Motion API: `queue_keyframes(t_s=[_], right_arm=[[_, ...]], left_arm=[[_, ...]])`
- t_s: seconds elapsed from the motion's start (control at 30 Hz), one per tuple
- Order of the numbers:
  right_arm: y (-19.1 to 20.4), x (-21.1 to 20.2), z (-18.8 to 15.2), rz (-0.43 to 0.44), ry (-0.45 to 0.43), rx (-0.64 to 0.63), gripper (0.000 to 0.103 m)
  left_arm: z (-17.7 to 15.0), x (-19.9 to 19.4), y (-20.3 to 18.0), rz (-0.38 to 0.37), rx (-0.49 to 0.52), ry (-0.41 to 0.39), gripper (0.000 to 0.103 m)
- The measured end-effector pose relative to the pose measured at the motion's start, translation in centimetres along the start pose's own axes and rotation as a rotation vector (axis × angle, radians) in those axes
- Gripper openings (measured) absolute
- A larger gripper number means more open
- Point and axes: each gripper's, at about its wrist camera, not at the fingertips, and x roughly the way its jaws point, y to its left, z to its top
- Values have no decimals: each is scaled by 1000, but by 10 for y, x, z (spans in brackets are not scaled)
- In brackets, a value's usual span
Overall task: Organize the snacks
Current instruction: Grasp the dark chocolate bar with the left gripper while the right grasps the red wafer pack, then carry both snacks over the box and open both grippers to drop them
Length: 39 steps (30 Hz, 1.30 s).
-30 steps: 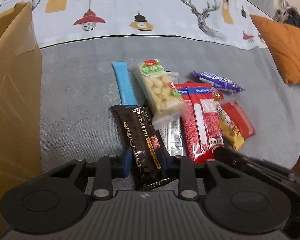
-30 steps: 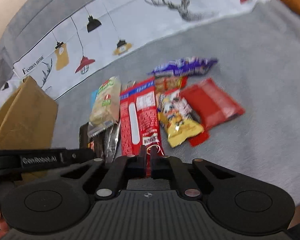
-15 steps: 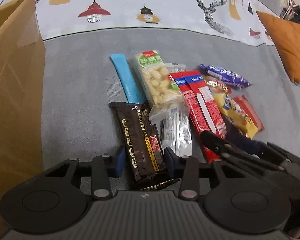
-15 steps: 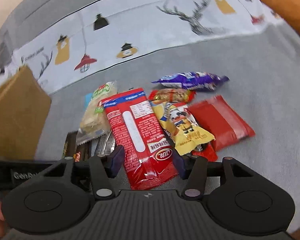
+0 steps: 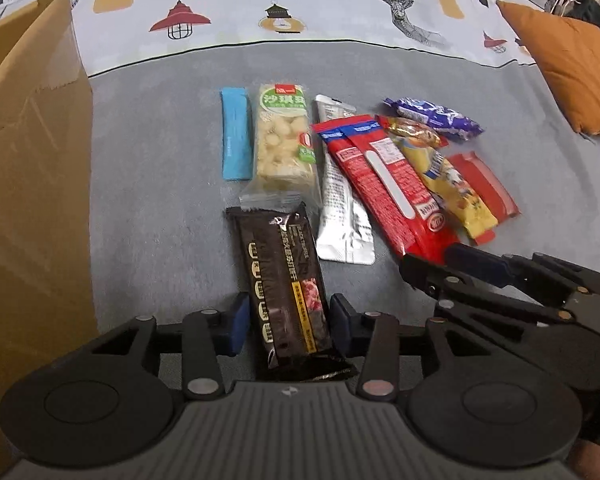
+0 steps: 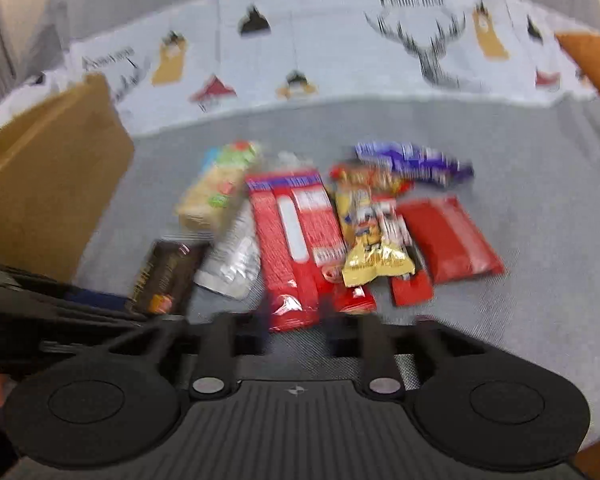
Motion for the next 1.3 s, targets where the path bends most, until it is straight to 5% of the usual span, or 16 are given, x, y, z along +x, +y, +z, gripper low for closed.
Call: queue_keyframes(t_s=[0.13,0.37,0.43,0.53,0.8,1.03,1.13,1.3], right_arm=[[2,5,5,-47,-28,-19,62],[1,24,12,-32,-33,-63,76],[4,27,12,-34,-37,-108,69],[6,20,11,-35,-27,-117,49],[17,-23,-15,-22,72,-29,48],[29,-7,-22,-88,38,-125,64],[32,-8,-20,-109,30,-122,51],[33,-25,-22,-104,37,-40,48]], left_arm=[[6,2,3,13,-21,4,51],[7,5,9,29,-15,-6,55],[6,5,7,39,11,-13,43],[4,2,6,33,39,-6,43],[-14,-12,14,17,-2,15,43],[-18,-7,8,45,57,-10,45],[-20,-8,3,53,126,-19,43],[-25,-20,-3,79,163,-9,43]])
